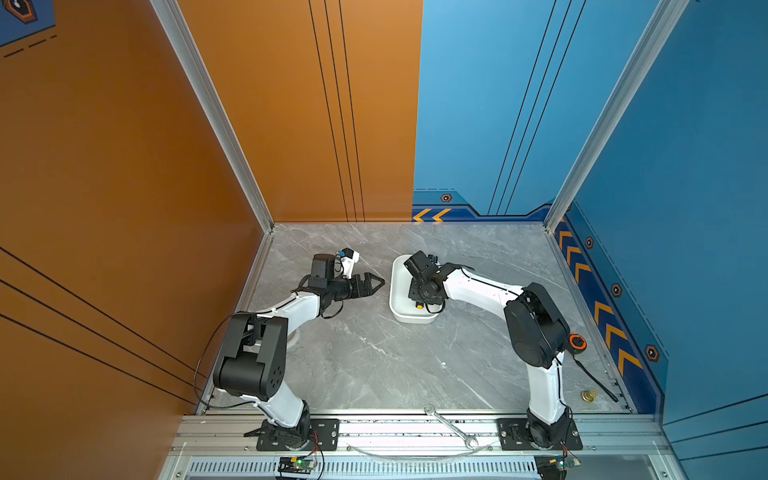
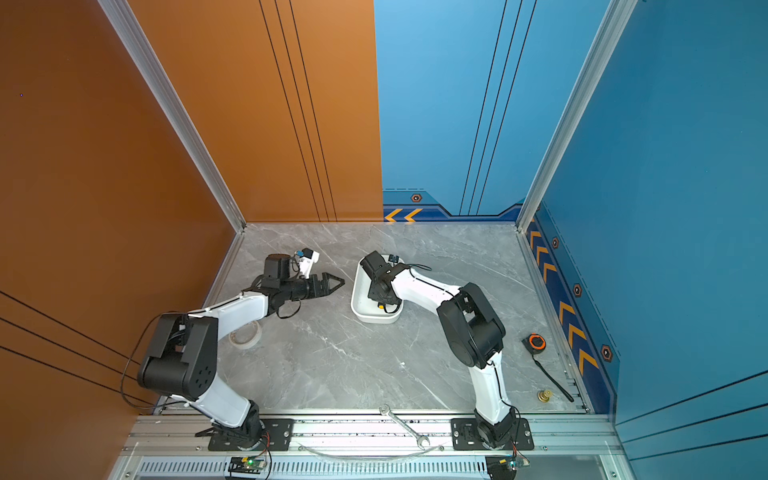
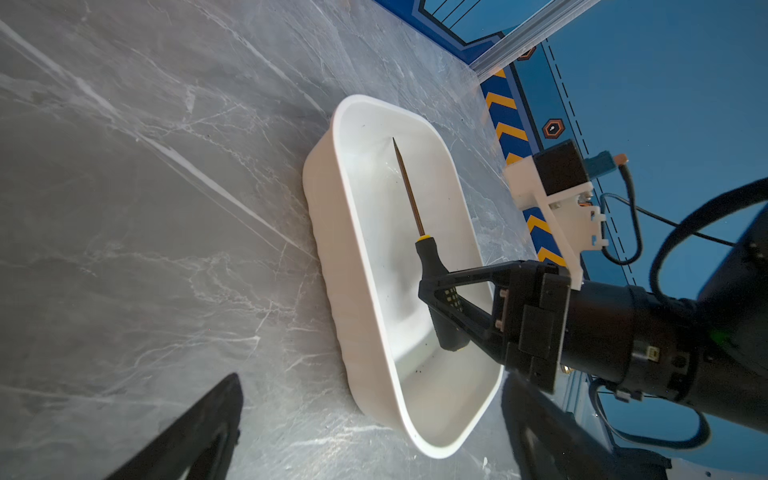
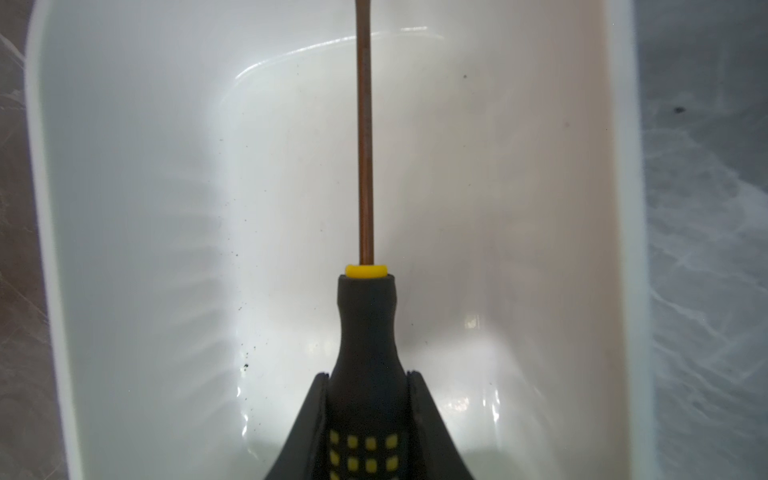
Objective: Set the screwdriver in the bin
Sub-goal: 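Carry the screwdriver with the right gripper over the white bin and lower it, then open the right gripper to release the screwdriver into the bin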
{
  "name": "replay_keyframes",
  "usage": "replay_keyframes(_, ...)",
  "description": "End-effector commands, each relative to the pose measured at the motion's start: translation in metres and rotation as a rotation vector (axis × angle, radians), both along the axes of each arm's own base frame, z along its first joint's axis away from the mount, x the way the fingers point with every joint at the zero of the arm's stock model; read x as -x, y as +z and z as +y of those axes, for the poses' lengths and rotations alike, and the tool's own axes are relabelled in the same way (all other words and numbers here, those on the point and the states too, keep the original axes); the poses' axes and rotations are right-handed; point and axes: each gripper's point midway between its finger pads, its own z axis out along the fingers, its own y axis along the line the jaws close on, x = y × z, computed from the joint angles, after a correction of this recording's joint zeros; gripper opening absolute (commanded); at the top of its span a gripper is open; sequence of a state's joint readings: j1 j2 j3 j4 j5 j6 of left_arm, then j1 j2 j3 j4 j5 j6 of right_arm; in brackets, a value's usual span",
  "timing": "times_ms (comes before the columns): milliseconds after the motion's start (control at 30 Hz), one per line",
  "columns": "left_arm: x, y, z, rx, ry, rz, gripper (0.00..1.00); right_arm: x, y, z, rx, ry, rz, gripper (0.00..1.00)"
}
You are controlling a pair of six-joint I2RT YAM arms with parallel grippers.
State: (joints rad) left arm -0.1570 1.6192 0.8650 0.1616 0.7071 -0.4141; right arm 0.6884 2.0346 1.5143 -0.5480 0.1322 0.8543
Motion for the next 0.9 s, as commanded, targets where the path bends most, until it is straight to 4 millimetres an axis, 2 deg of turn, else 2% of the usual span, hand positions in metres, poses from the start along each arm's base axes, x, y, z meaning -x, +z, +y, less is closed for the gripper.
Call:
replay_keyframes(0,0.002,-0.011,0.003,-0.023,0.002,0.024,0.98,-0.007,0.004,0.008,-0.011,-0.005,-0.016,0.0)
replay_keyframes(100,0.002,-0.011,0.002,-0.022,0.001,0.025,0.98,-0.008,0.002,0.011,-0.014,0.001,-0.013,0.0)
replay_keyframes(133,0.003,-0.012,0.002,-0.021,0.0,0.026,0.98,-0.007,-0.009,0.011,-0.001,0.004,0.007,0.0)
replay_keyframes(200,0.003,-0.012,0.002,-0.022,0.001,0.028,0.98,-0.007,-0.015,0.012,-0.001,0.007,0.019,0.0)
replay_keyframes(567,0.005,-0.014,0.003,-0.024,0.002,0.03,0.98,-0.005,-0.032,0.012,0.014,0.009,0.05,0.0)
replay_keyframes(633,0.005,-0.014,0.003,-0.026,0.003,0.031,0.98,-0.005,-0.034,0.011,0.018,0.009,0.054,0.11)
replay_keyframes(700,0.006,-0.015,0.003,-0.026,0.003,0.035,0.98,-0.003,-0.036,0.011,0.022,0.012,0.058,0.15)
replay_keyframes(800,0.006,-0.015,0.003,-0.028,0.003,0.034,0.98,-0.002,-0.036,0.01,0.026,0.016,0.058,0.31)
replay_keyframes(867,0.006,-0.016,0.003,-0.029,0.003,0.035,0.98,-0.002,-0.036,0.01,0.029,0.021,0.058,0.37)
